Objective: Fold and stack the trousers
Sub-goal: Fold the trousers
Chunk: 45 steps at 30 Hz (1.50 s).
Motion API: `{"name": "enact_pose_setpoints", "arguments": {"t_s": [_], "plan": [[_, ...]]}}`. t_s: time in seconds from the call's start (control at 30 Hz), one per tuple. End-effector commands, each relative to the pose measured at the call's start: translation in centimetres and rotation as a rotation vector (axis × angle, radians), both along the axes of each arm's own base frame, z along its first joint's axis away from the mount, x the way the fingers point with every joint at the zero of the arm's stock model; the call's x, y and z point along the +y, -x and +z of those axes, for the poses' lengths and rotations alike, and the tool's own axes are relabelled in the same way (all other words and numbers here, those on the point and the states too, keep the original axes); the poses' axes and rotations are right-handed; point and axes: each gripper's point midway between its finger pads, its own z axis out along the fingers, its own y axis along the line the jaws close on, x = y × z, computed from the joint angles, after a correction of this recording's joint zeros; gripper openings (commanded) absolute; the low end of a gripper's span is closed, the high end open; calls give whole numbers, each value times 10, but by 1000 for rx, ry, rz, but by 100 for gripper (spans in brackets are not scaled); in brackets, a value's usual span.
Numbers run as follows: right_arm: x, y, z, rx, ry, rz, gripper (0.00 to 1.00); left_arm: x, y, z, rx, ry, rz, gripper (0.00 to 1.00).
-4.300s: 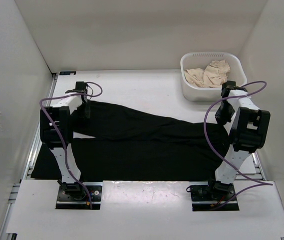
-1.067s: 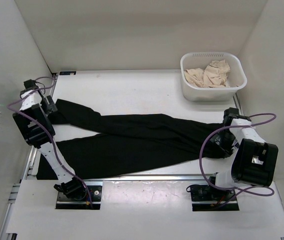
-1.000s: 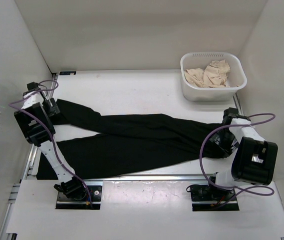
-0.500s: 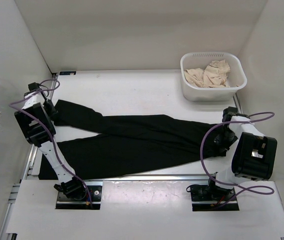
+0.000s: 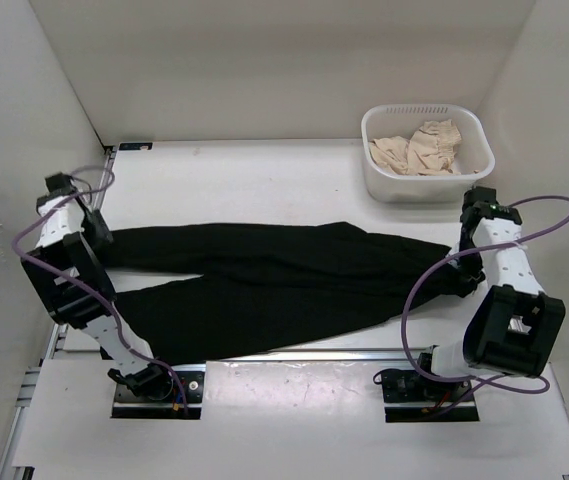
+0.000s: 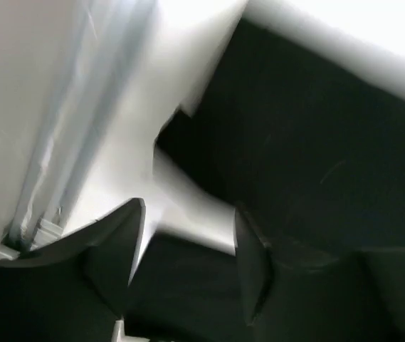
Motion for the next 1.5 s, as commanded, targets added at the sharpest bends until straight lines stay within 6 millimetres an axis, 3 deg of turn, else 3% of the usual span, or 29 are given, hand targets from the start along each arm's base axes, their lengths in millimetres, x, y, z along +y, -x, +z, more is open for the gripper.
{"name": "enact_pose_setpoints", "arguments": {"t_s": [0.0,0.1,0.23,0.27,0.43,0.5,0.63,0.67,0.7,0.87,1.03,1.1,1.17,1.27,1.47], "plan": [[4,20,-21,96,-28,13,24,-11,61,-46,220,60,45,69],[7,25,-32,131,-46,24,34,-13,66,-43,198,96,57,72],[6,30,-39,166,-42,22,40,-2,50,-25,120,94,70,72],[4,32,-41,172,-31,20,40,1,39,-18,77,91,63,72],[4,39,-49,215,-29,19,48,12,9,-24,37,111,48,72],[4,40,-52,216,-29,19,48,15,-17,-13,-43,107,19,72],[3,41,-56,227,-22,19,48,15,-45,-24,-68,110,-15,72],[3,41,-56,227,-22,19,48,11,-49,-41,-36,129,-24,72],[3,42,-57,236,-24,19,48,17,-56,-42,-45,114,-22,72],[3,42,-57,236,-24,19,48,19,-67,-74,-3,138,-28,74],[0,44,-55,242,-7,17,48,13,-70,-74,-20,172,-43,60],[0,44,-55,242,-7,17,48,13,-70,-74,-20,172,-43,50],[0,44,-55,242,-7,17,48,13,-70,-74,-20,172,-43,34],[0,44,-55,242,-7,17,48,14,-73,-58,-52,154,-46,21],[0,44,-53,230,-5,8,48,15,-71,-31,-84,96,-45,15]]}}
